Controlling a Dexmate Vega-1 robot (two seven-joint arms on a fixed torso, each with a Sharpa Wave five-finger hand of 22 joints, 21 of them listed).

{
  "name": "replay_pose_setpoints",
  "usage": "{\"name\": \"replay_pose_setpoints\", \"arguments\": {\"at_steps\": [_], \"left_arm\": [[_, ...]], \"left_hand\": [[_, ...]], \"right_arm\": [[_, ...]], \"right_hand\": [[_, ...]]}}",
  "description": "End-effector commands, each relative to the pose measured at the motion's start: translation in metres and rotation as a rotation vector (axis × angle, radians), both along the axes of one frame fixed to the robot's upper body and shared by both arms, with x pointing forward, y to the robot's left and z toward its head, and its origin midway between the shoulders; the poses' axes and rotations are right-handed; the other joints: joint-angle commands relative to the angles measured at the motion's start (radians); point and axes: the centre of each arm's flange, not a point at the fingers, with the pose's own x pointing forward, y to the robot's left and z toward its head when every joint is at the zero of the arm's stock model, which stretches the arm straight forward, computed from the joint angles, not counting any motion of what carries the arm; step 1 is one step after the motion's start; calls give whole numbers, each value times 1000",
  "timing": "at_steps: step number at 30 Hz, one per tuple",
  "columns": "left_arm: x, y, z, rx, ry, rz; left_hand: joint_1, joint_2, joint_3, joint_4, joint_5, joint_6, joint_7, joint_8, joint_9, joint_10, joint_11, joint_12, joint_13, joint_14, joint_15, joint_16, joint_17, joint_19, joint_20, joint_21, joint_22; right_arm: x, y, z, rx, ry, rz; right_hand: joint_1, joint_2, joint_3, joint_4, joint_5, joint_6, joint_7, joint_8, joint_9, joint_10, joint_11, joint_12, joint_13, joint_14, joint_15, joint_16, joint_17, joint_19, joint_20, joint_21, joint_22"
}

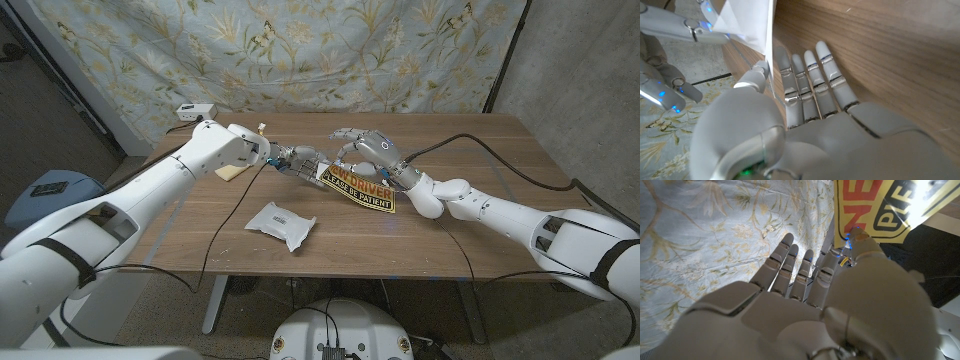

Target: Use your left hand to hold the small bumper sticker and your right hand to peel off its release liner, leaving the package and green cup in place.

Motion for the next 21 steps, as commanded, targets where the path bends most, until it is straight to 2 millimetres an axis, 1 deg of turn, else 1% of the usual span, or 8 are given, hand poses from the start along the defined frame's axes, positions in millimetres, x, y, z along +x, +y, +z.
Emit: {"name": "replay_pose_setpoints", "arguments": {"at_steps": [1,6,8,11,14,18,19,21], "left_arm": [[-1,0,-2,-30,-4,19],[-3,1,-2,-59,-15,28],[-4,1,-2,-76,-18,27],[-4,2,-1,-93,-24,28],[-5,3,-2,-112,-24,24],[-6,5,-2,-125,-35,30],[-6,5,-2,-129,-38,34],[-7,6,-2,-143,-39,25]], "left_hand": [[33,10,17,-1,8,32,-2,14,-7,36,-12,13,9,29,-17,18,13,17,-10,19,6],[67,22,26,-8,8,28,1,14,-7,39,-16,12,15,27,-24,29,27,18,-14,26,8],[79,25,27,-8,5,35,13,14,-11,39,-16,10,18,27,-25,36,36,16,-17,30,10],[93,25,28,-10,3,35,15,14,-13,42,-18,10,21,28,-31,42,44,14,-20,33,10],[104,27,30,-10,1,34,19,15,-11,44,-21,10,24,29,-36,47,49,14,-26,37,11],[117,27,28,-9,-3,30,26,17,-7,42,-18,8,28,24,-40,53,59,10,-31,41,13],[119,28,28,-7,-4,25,32,17,-5,42,-19,8,30,22,-40,55,62,8,-31,42,13],[123,30,27,-5,-7,20,33,17,-2,38,-19,6,31,21,-40,57,66,3,-31,42,14]], "right_arm": [[-2,0,1,0,-3,-2],[-2,-1,0,-2,-2,-3],[-2,-1,0,-2,-3,-3],[-3,-1,1,-3,-4,-2],[-3,-2,1,-4,-5,-1],[-4,-2,1,0,-9,-3],[-4,-3,2,2,-9,-3],[-5,-4,2,-1,-9,-5]], "right_hand": [[5,0,0,1,3,2,-1,10,2,2,-7,-1,2,3,-119,-3,2,-3,-2,-2,2],[5,-1,1,1,3,1,-1,8,0,1,-8,-1,2,4,-119,-3,2,-2,-2,-1,2],[5,-1,1,1,3,1,-1,8,0,2,-8,-1,2,4,-118,-3,2,-2,-1,-2,2],[5,-1,2,1,4,3,-1,9,0,2,-7,-1,2,4,-119,-4,1,-2,-1,-1,2],[4,-1,2,2,4,1,-2,9,0,1,-8,-1,2,3,-119,-4,2,-2,-1,-1,2],[4,0,3,2,4,1,-2,10,0,3,-7,-1,2,4,-119,-4,2,-2,-1,-1,2],[4,0,3,2,4,0,-2,9,0,2,-7,-1,2,4,-119,-4,2,-2,-1,-2,2],[4,0,3,2,4,0,-3,9,0,2,-6,-1,2,4,-119,-4,2,-2,-1,-1,2]]}}
